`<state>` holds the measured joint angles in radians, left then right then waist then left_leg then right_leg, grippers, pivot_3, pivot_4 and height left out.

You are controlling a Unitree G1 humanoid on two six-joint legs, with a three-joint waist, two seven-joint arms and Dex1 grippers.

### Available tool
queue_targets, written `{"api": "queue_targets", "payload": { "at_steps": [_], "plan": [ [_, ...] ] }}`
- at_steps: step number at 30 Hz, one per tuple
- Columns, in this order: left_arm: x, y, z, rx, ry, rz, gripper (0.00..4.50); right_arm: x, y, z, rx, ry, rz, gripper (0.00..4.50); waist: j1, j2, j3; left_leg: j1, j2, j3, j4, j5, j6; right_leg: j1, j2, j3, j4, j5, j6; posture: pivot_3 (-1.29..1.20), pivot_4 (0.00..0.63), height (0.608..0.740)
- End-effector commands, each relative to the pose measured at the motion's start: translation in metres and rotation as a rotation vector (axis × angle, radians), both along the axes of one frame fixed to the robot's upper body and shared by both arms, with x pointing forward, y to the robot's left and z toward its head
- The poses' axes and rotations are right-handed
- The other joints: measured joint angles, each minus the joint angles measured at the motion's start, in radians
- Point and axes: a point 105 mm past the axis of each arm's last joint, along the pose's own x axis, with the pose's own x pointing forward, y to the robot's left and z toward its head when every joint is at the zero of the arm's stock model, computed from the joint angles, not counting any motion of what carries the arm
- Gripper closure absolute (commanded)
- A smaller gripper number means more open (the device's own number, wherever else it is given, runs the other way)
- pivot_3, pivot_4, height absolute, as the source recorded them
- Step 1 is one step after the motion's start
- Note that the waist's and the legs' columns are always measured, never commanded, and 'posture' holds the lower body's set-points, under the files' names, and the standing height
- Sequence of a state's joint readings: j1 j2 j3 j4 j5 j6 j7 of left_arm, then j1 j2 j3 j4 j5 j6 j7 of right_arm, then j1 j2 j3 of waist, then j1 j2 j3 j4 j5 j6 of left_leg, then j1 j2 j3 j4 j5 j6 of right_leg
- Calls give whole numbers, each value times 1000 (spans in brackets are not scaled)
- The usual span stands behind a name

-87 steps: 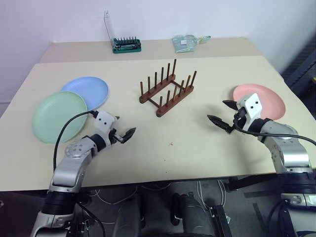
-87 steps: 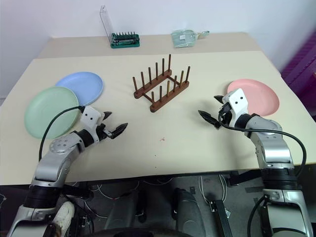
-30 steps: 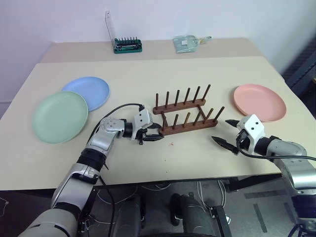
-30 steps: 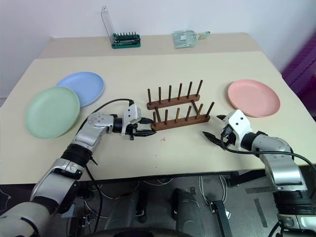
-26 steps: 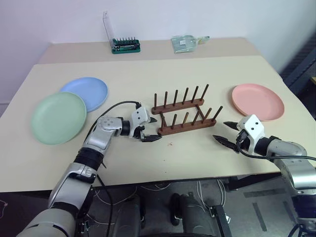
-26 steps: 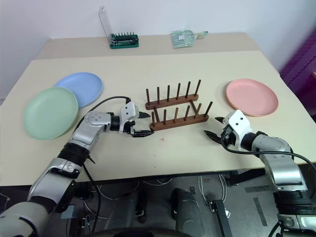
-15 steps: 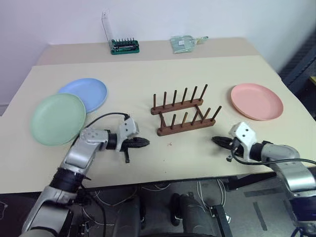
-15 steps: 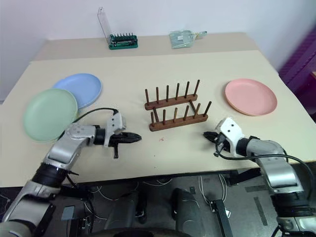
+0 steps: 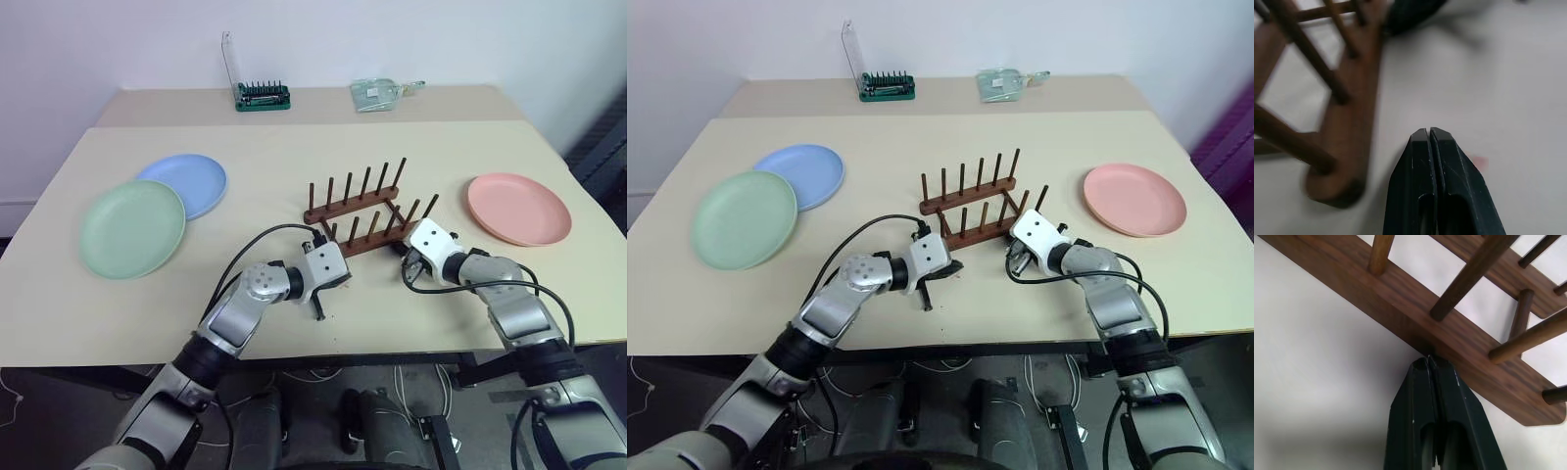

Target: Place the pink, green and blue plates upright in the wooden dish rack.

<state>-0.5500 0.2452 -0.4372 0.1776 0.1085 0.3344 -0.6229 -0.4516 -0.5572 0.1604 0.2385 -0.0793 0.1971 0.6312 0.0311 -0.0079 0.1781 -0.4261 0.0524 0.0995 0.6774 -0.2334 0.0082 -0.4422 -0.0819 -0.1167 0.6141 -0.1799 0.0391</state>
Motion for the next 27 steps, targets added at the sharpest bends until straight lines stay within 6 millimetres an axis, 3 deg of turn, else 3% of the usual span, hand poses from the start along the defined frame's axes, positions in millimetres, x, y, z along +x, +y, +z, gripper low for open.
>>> {"api": "queue_targets", "payload": {
  "at_steps": [1, 6, 12, 14, 17, 23, 27],
  "plan": [
    [27, 51, -28, 120, 29, 246, 4472, 12, -4, 8, -15, -53, -42, 4500, -10, 1, -1, 0, 0, 0, 0, 0, 0, 0, 0, 0, 0, 0, 0, 0, 150, 730],
    [41, 60, -27, 121, 16, 303, 4472, 19, -6, 11, -23, -81, -58, 4500, -31, 2, -1, 0, 0, 0, -2, 1, 4, -1, 0, 0, 1, 0, 0, 0, 150, 730],
    [43, 60, -29, 120, 3, 307, 4472, 22, -11, 17, -21, -110, -75, 4500, -44, 2, -1, 1, 0, 0, -3, 1, 4, -1, 0, 0, 1, 0, 0, 0, 150, 730],
    [37, 51, -25, 89, 2, 247, 4472, 16, -16, 22, 13, -79, -51, 4500, -44, 2, -1, 1, 0, 0, -4, 1, 4, -1, 0, 0, 1, 0, 0, 0, 150, 730],
    [17, 28, -8, -23, -21, 75, 4500, 9, -36, 38, 21, -86, -68, 3723, -43, 2, -1, 1, -1, 1, -6, 1, 4, -2, -1, 1, 0, 0, 0, 0, 150, 730],
    [-38, -5, 36, -293, 54, -252, 4500, 11, -107, 60, -140, -126, -251, 784, -37, 2, 0, -2, -4, 4, -12, 1, 4, -6, -5, 2, -1, -2, 2, 0, 150, 730],
    [-49, -9, 39, -282, 76, -320, 4500, 13, -131, 40, -233, -35, -280, 784, -40, 1, 0, -2, -5, 4, -11, 1, 4, -6, -5, 2, -2, -3, 3, 0, 150, 730]
  ]
}}
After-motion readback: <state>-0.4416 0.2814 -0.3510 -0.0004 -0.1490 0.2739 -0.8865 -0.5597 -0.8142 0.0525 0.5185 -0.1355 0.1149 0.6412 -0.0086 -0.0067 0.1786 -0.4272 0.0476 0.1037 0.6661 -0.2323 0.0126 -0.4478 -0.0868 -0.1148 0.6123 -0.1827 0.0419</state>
